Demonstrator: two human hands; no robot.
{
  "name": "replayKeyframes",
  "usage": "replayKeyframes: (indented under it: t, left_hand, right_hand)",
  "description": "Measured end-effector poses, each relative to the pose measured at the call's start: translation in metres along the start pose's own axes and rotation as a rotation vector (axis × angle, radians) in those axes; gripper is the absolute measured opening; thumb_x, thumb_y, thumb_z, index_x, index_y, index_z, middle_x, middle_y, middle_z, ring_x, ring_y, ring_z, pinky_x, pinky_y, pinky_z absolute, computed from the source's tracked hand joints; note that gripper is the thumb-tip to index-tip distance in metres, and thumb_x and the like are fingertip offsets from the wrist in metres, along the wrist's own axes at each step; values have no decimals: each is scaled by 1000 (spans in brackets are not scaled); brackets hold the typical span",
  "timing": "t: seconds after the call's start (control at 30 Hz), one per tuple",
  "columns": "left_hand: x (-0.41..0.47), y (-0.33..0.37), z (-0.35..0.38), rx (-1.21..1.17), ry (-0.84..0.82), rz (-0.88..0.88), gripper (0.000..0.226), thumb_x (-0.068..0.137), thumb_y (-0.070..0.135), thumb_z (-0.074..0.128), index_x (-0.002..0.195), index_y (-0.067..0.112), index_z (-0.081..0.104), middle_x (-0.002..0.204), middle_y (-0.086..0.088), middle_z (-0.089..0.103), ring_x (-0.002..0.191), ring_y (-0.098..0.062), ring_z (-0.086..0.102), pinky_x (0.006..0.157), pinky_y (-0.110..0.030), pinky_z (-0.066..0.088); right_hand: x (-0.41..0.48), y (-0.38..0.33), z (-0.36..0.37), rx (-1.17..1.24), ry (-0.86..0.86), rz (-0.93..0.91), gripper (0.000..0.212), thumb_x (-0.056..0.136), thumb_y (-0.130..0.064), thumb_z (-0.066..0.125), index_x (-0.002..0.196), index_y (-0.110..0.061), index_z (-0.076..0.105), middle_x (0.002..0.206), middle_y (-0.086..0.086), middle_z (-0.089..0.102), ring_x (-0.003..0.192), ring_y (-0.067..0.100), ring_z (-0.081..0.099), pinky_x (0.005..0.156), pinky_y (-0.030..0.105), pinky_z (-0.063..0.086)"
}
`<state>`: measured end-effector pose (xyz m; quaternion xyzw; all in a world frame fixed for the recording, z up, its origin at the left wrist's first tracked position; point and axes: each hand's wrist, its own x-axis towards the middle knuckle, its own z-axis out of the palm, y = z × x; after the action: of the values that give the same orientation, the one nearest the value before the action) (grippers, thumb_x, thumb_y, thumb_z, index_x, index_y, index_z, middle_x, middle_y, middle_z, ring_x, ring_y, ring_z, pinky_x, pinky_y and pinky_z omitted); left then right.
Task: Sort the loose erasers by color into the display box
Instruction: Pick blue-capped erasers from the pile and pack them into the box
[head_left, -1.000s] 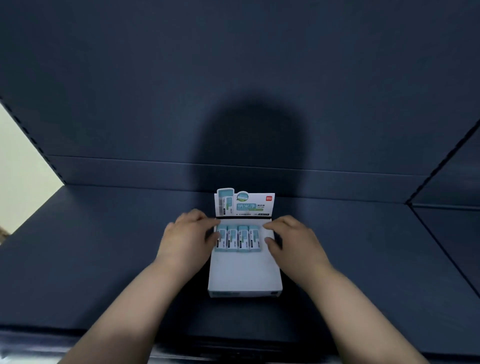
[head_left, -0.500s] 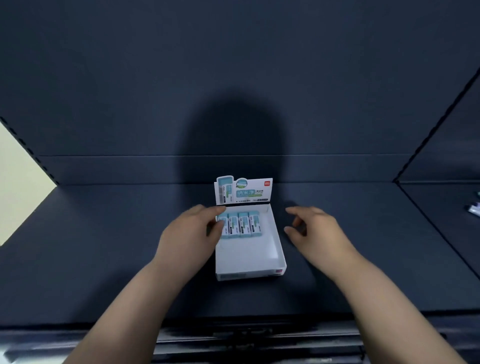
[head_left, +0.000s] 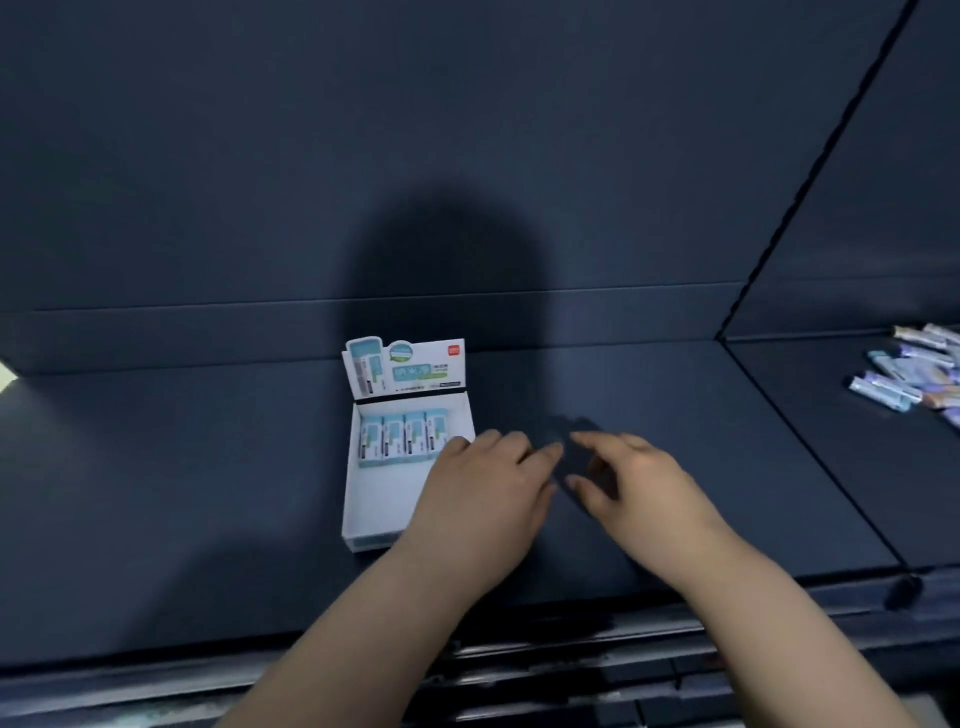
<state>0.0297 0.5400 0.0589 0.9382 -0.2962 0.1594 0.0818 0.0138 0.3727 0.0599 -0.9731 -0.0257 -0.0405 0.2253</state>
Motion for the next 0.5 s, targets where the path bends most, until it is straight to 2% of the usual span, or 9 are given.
replayKeyframes:
  t: [0.07,0.13,0.23,0.3,0.37,0.43,0.5]
  left_hand:
    - [10,25,9,22,-15,-18,43,80,38,39,107,22,69,77,4,64,68,-20,60,57,-30,46]
    - [22,51,18,44,-27,-24,40,78,39,50,108,21,68,78,3,64,69,-21,61,57,-31,45]
    - [42,92,32,72,-53,-57,42,71,39,70,108,20,68,78,1,66,70,-22,62,58,-32,46]
    - [55,123,37,86,-85,-127,44,73,39,72,112,20,67,83,-1,68,74,-23,63,61,-34,46]
    - [67,150,39,103,-130,-234,46,88,41,55,131,22,53,106,-2,65,95,-24,60,76,-37,42]
    - [76,172,48,138,-136,-286,49,98,41,32,145,25,28,129,0,51,116,-24,47,90,-37,34]
    - [81,190,54,158,-150,-291,50,100,42,24,147,27,19,135,2,45,121,-22,42,93,-35,31]
  right_hand:
    - [-1,21,-8,27,-7,-21,49,88,-34,59,135,-29,46,110,-3,56,101,15,57,87,28,47]
    - [-3,44,-21,40,-32,-50,50,89,-34,58,137,-30,44,110,-6,54,101,12,55,89,26,46]
    - [-9,84,-46,-1,-73,-80,51,92,-38,54,140,-33,38,120,-6,53,105,8,53,89,22,43]
    - [-16,116,-63,-51,-80,-114,51,93,-41,50,141,-33,34,121,-8,51,106,7,51,87,21,41]
    - [-21,143,-74,-77,-80,-146,51,93,-42,48,141,-32,34,119,-8,51,106,8,51,86,22,41]
    - [-27,167,-80,-67,-100,-153,51,93,-42,48,142,-32,35,118,-8,52,107,9,51,87,24,42]
    - [-32,184,-86,-57,-118,-145,51,93,-42,48,141,-32,35,118,-8,52,108,9,50,87,23,42]
